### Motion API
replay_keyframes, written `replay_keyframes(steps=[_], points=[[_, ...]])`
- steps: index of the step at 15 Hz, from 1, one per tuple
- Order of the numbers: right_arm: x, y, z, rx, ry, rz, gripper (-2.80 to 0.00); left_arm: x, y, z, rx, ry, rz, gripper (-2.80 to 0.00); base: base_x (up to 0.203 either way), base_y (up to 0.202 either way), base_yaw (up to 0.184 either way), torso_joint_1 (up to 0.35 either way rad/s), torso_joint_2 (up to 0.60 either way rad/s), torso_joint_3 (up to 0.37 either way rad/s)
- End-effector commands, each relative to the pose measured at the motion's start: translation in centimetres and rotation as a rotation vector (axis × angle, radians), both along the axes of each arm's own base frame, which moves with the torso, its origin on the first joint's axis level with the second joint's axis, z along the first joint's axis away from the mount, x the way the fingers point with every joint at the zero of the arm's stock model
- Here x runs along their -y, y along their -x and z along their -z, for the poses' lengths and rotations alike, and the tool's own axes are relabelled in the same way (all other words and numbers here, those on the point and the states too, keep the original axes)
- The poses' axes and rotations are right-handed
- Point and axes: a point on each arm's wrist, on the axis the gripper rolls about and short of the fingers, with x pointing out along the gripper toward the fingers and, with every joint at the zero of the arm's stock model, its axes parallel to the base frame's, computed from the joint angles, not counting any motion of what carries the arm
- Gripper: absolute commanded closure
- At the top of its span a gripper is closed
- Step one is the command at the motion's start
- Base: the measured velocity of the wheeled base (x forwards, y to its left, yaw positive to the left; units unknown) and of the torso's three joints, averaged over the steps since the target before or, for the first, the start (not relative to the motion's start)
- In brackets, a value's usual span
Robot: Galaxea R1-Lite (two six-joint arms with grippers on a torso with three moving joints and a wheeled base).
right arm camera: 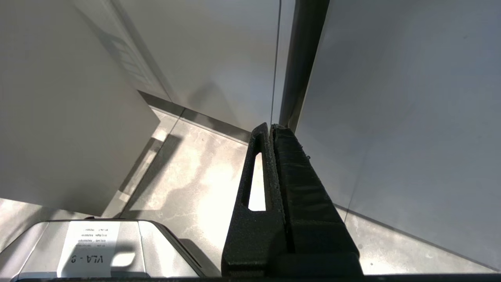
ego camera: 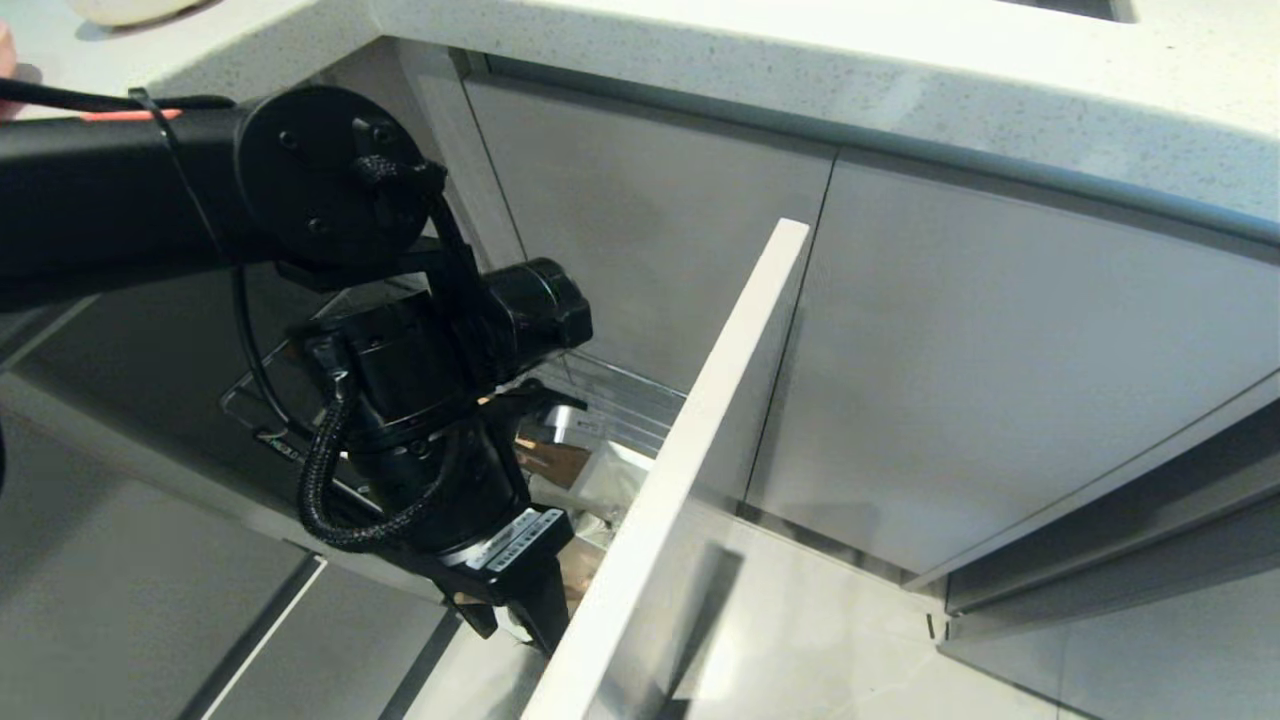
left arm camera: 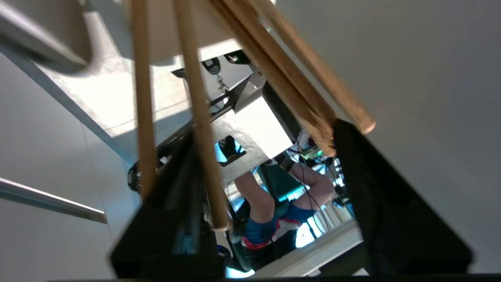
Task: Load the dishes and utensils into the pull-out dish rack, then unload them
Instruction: Pick up the chopsticks and place it in the cupboard
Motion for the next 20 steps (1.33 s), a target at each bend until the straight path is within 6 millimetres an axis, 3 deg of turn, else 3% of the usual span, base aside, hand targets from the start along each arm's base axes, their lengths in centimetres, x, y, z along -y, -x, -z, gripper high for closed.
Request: replay_keyframes(steps=[1,5,15,20], points=[[0.0,0.0,0.0,-0.002,0.0,-0.001,0.0,-0.8,0.9,-1.2,0.025,0.024,0.0,-2.8,0.0,0.0,0.0,0.0,0.0,0.0],[0.0,0.0,0.0,-0.002,0.0,-0.001,0.0,-1.5,2.6,-2.9,0.059,0.082,0.024,-2.8,0.0,0.0,0.0,0.0,0.0,0.0],[0.0,0.0,0.0,-0.002,0.0,-0.001,0.0,-2.0,5.2,-4.9,0.064,0.195,0.083,-2.8,0.0,0.0,0.0,0.0,0.0,0.0],[0.0,0.0,0.0,-0.002,0.0,-0.001,0.0,-4.1,7.4,-7.0,0.123,0.256,0.047,-2.8,0.0,0.0,0.0,0.0,0.0,0.0]])
